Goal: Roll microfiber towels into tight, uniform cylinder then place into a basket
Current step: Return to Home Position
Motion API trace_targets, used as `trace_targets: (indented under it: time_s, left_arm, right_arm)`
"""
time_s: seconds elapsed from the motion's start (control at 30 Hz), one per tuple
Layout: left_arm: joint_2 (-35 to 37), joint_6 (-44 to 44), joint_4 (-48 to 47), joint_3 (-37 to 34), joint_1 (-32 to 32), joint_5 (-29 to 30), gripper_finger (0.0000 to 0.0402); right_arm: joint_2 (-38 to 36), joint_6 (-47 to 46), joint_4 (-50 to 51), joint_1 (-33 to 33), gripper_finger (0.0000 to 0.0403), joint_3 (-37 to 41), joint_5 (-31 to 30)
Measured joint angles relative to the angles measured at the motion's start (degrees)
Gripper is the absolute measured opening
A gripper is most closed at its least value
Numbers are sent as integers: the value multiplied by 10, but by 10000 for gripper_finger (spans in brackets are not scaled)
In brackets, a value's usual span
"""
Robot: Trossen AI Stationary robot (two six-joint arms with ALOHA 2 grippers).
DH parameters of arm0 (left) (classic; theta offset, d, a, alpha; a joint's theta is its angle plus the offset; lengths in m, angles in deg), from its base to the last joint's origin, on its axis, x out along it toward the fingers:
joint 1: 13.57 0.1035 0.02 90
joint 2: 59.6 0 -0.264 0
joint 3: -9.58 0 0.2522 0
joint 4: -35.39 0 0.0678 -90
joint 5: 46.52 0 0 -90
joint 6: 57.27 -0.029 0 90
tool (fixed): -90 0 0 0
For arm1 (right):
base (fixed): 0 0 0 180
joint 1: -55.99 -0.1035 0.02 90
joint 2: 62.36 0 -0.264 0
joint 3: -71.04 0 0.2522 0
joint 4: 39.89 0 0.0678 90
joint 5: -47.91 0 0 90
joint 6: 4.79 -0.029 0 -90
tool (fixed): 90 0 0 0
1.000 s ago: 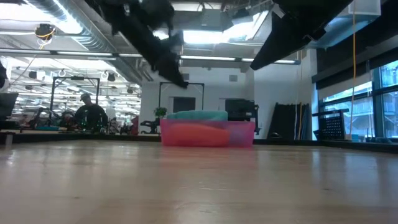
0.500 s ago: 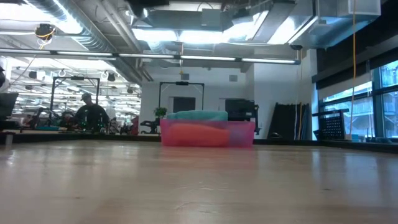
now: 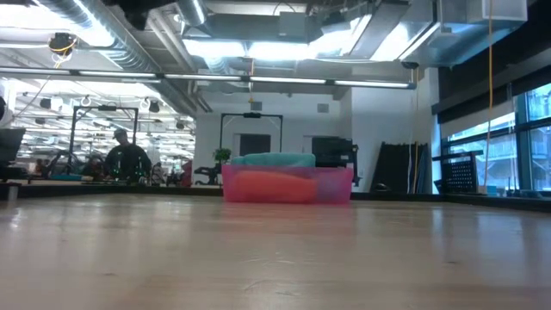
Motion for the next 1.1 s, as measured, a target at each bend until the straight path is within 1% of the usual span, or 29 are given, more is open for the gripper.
trace_targets:
  time_s: [0.07, 0.17, 0.33, 0.43, 0.53, 0.7, 0.83, 1.0, 1.1]
  left_arm:
    - [43, -1, 1, -17, -1, -1, 107]
    - [113, -7, -4, -25, 0, 1, 107]
    - [219, -23, -71, -30, 0, -1, 107]
    - [268, -25, -109, -30, 0, 0, 107]
    - [306, -16, -130, -30, 0, 0, 107]
    - [310, -16, -131, -35, 0, 0, 107]
    - [310, -14, -101, -87, 0, 0, 107]
    - [310, 4, 14, -176, 0, -1, 107]
    - [311, 13, 71, -213, 0, -5, 107]
  right_arm:
    - [-28, 2, -21, 11, 21, 23, -13]
    - [-86, 9, -78, 35, 21, 82, -13]
    - [-192, 14, -213, 75, 21, 219, -1]
    - [-245, 15, -283, 99, 21, 305, 3]
    - [-285, 10, -342, 121, 21, 377, 26]
    - [-328, -18, -410, 155, 11, 458, 41]
    - [-349, -14, -451, 175, 5, 498, 52]
    - [-371, -23, -462, 201, 11, 530, 81]
    - [-394, -28, -483, 218, 5, 552, 115]
